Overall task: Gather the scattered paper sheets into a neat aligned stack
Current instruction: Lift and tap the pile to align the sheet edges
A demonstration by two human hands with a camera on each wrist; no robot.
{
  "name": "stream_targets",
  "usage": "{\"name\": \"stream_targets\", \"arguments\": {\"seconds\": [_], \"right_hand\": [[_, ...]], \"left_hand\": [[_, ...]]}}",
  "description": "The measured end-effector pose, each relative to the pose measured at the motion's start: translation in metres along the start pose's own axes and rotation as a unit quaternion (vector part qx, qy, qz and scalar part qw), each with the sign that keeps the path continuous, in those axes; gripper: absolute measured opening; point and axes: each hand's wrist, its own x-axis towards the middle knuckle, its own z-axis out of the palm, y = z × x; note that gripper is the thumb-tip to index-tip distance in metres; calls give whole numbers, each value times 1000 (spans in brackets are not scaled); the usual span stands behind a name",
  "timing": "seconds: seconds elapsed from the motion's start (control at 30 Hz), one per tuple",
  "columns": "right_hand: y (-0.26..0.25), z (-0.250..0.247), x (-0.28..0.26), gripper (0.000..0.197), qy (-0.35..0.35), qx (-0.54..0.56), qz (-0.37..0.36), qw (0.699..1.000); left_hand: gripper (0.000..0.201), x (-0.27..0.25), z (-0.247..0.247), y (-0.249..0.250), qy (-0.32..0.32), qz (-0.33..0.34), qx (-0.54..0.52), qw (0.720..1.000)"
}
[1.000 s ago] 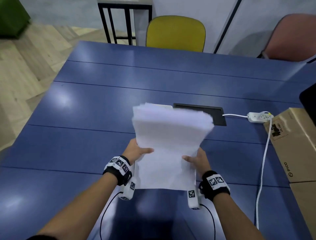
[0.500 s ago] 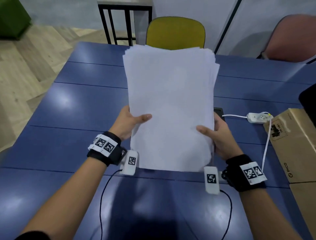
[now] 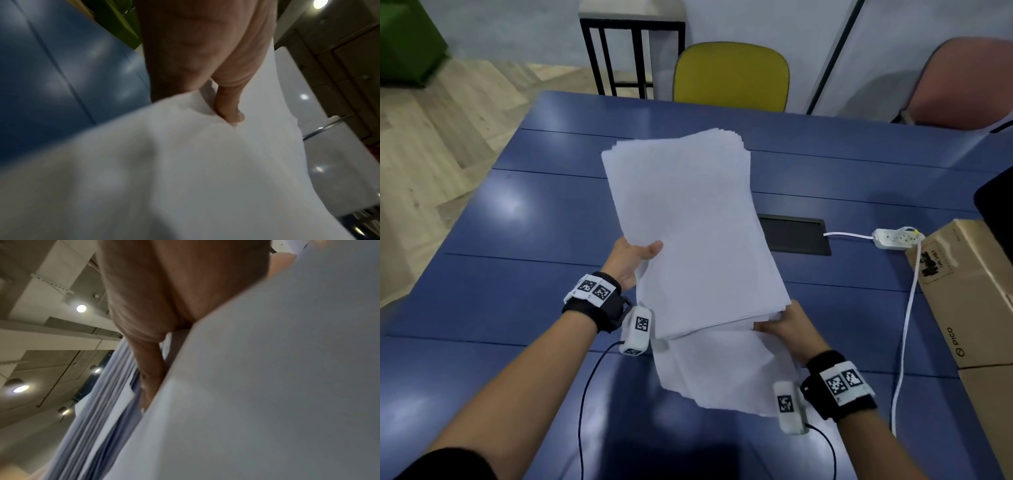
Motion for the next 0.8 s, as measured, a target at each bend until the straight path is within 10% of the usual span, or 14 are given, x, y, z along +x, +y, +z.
{"name": "stream_targets", "arguments": {"seconds": [0.4,0.6,0.8], "right_hand": [[43,-55,-37,49,30,-98,107,989],[30,-77,-43,39,174,-90,53,979],[-36,-69,-48,35,130,16,-32,991]], "left_hand": [[54,32,-54,-94,111,-169,5,979],[40,15,-65,-94,189,-152,117,963],[47,-1,-63,-126,193,-180,175,948]]}}
